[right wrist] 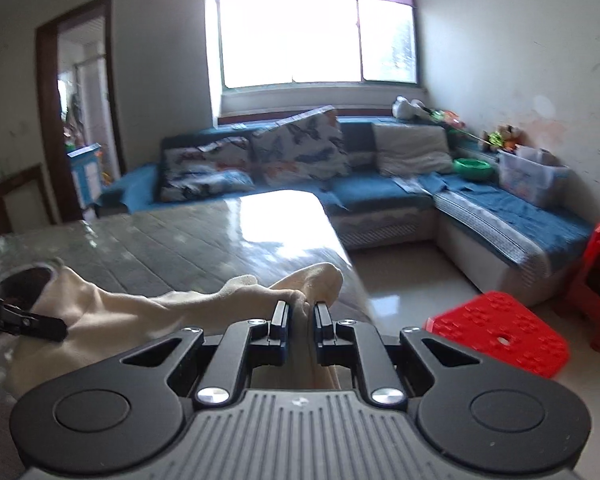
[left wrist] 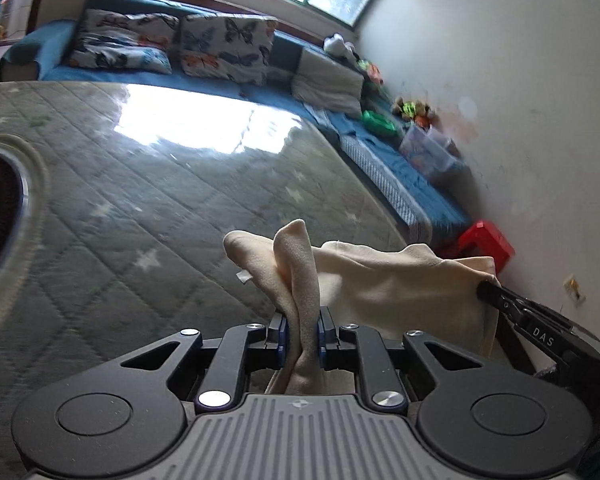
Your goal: Fold clothes
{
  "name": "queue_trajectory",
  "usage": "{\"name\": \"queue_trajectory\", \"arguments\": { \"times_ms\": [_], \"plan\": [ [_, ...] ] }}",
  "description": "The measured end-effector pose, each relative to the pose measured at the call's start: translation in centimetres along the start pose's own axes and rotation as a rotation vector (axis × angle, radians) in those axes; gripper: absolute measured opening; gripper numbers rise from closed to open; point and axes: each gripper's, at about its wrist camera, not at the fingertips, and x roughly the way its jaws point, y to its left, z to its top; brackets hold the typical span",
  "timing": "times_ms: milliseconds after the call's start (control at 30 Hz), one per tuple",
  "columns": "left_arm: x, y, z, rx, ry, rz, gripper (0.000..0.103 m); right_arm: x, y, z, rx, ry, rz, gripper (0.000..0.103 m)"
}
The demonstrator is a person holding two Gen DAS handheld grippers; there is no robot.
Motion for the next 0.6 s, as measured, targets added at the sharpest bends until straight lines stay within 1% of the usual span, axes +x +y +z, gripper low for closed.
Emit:
{"name": "queue_trajectory", "arguments": {
  "times_ms": [33,100,133,167,200,233,267,400,433,467,533,600],
  "plan": [
    [0.3,0.1,-0.2,0.001,0.012,0.01,0.02,0.4,-0.4,-0.4,0.004,0.018,-0.015,0.012],
    [1.0,0.3,-0.5,0.004,0.035,0.031,0.021,1.3,-1.1,-1.4,0.006,0.055,-0.048,0.012],
    [1.1,0.5,-0.7,0.007,0.041,0.043,0.024,1.7,-1.3,-1.8,0.007,0.071,-0.061,0.014],
    [1.0,0.7,-0.9,0.012,0.039,0.059,0.029,1.8,-1.2,-1.8,0.006,0.072,-0.057,0.016],
    [0.9,0.8,-1.0,0.018,0.034,0.078,0.03,2.0,-1.1,-1.8,0.006,0.072,-0.054,0.016],
    [0.8,1.0,-1.0,0.02,0.03,0.094,0.035,2.2,-0.9,-1.7,0.005,0.073,-0.05,0.016],
    [0.6,1.2,-1.0,0.016,0.025,0.103,0.038,2.3,-0.8,-1.7,0.005,0.074,-0.046,0.016],
    [0.3,1.3,-1.0,0.013,0.008,0.106,0.038,3.0,-0.3,-1.7,0.002,0.077,-0.032,0.017],
    [0.4,1.1,-0.9,0.019,0.007,0.106,0.039,3.2,-0.2,-1.7,0.003,0.08,-0.024,0.017],
    [0.6,0.9,-0.9,0.025,0.008,0.106,0.041,3.7,0.2,-1.6,0.012,0.094,0.004,0.017],
    [0.8,0.6,-0.9,0.04,0.012,0.106,0.041,4.6,1.0,-1.7,0.011,0.11,0.026,0.018],
    [1.1,0.4,-1.0,0.059,0.015,0.107,0.041,5.4,1.5,-1.7,0.004,0.117,0.028,0.019]
  ]
}}
